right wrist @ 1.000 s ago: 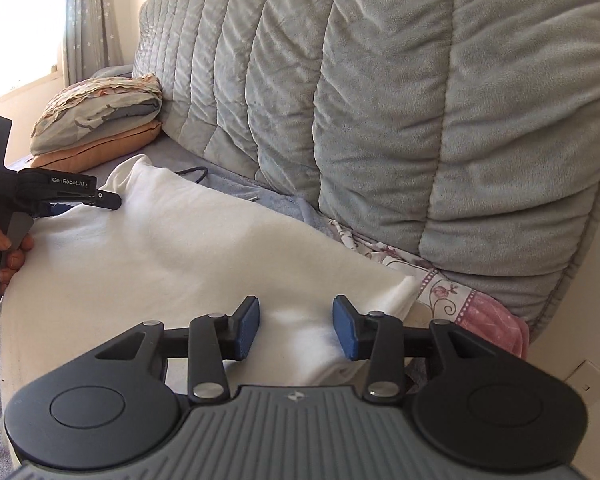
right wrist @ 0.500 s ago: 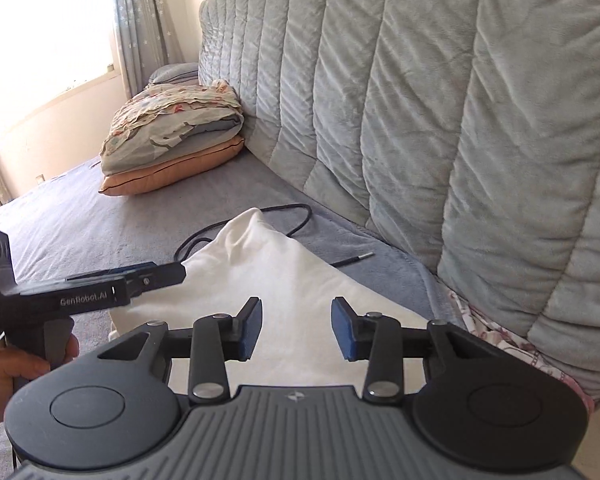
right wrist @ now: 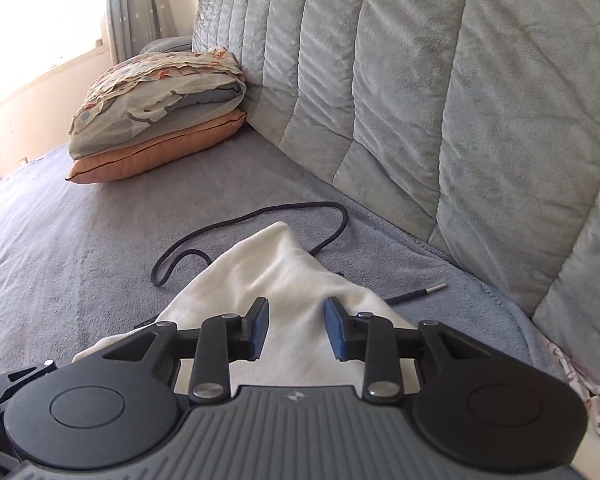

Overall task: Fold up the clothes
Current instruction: 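Open both grippers and lay the sweatshirt down by the headboard, then press and smooth the placed sweatshirt with both open grippers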

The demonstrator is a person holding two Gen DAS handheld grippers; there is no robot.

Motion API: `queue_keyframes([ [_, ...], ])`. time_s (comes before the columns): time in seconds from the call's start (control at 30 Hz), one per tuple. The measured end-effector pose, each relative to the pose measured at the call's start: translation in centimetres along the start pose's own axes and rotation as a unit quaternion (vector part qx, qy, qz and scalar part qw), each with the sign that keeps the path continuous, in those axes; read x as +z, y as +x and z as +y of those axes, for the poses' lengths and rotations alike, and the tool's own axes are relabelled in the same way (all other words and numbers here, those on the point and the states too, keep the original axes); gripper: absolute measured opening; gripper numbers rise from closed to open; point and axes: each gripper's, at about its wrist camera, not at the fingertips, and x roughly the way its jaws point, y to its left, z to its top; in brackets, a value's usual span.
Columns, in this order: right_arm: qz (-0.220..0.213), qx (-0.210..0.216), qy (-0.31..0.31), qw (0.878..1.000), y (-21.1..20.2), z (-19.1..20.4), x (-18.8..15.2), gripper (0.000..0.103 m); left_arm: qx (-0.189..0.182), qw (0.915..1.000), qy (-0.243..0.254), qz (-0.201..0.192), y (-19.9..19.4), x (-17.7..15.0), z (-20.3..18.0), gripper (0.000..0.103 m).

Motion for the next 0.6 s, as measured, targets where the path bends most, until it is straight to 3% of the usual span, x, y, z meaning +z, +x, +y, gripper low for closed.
queue_keyframes([
  [0.17, -0.017, -0.025, -0.016, 0.999, 2.9, 0.8, 0.6, 0.034, -0.010, 0.9999, 0.005, -0.004, -0.1, -0.2, 0.3, 0.064],
  [0.37, -0.034, -0.034, 0.029, 0.998, 4.6, -0.3, 0.6, 0.034, -0.010, 1.0000, -0.001, -0.001, -0.1, 0.2, 0.3, 0.065],
  [0.47, -0.050, -0.029, 0.044, 0.997, 2.3, -0.6, 0.9, 0.034, -0.005, 0.9999, -0.008, -0.005, -0.5, 0.8, 0.2, 0.065],
  [0.6, -0.064, -0.023, 0.009, 0.998, -1.9, -0.3, 0.1, 0.035, 0.005, 0.9998, -0.009, -0.018, -0.9, 1.5, -0.4, 0.065],
])
